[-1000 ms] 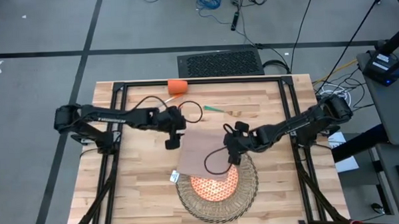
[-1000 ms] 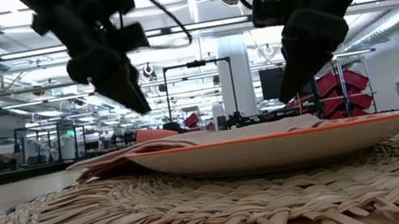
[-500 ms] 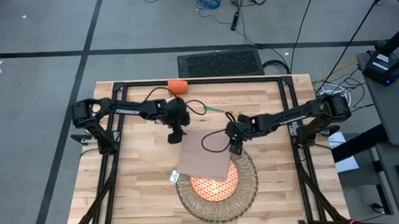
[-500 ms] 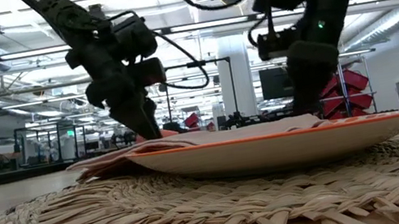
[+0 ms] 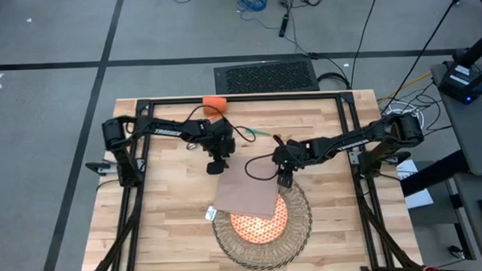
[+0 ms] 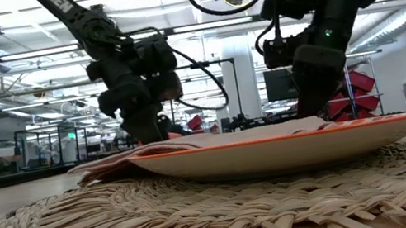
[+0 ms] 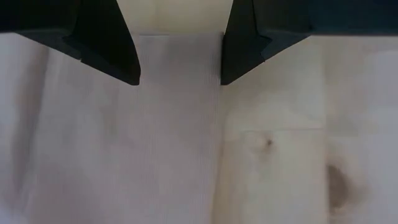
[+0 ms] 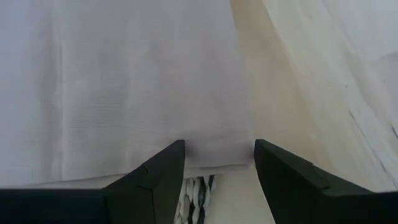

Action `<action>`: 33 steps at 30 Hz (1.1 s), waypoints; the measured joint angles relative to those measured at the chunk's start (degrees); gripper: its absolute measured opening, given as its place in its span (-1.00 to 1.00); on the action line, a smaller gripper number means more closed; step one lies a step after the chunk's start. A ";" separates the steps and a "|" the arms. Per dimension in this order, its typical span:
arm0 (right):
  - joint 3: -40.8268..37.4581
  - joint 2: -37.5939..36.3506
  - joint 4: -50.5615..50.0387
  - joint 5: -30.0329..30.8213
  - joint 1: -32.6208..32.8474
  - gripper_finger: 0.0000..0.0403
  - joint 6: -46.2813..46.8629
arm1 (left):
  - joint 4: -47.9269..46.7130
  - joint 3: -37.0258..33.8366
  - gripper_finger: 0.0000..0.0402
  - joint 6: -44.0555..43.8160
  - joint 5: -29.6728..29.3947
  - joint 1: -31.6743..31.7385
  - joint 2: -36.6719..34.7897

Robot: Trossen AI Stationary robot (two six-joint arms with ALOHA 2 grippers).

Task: Set table place
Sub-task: Fold the napkin

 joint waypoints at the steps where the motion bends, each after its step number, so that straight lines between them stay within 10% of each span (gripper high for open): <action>1: 0.00 0.00 0.07 -0.75 -0.21 -0.10 -0.17 | -0.55 0.61 0.03 0.11 0.17 -0.05 0.91; 18: -0.22 0.00 2.33 -5.88 -1.72 -0.65 -1.65 | -4.95 5.40 -0.42 2.65 6.03 -0.06 4.74; 33: -4.98 0.54 13.05 -12.02 -2.81 -0.23 0.74 | -5.81 5.40 -0.43 3.07 5.89 -0.06 4.74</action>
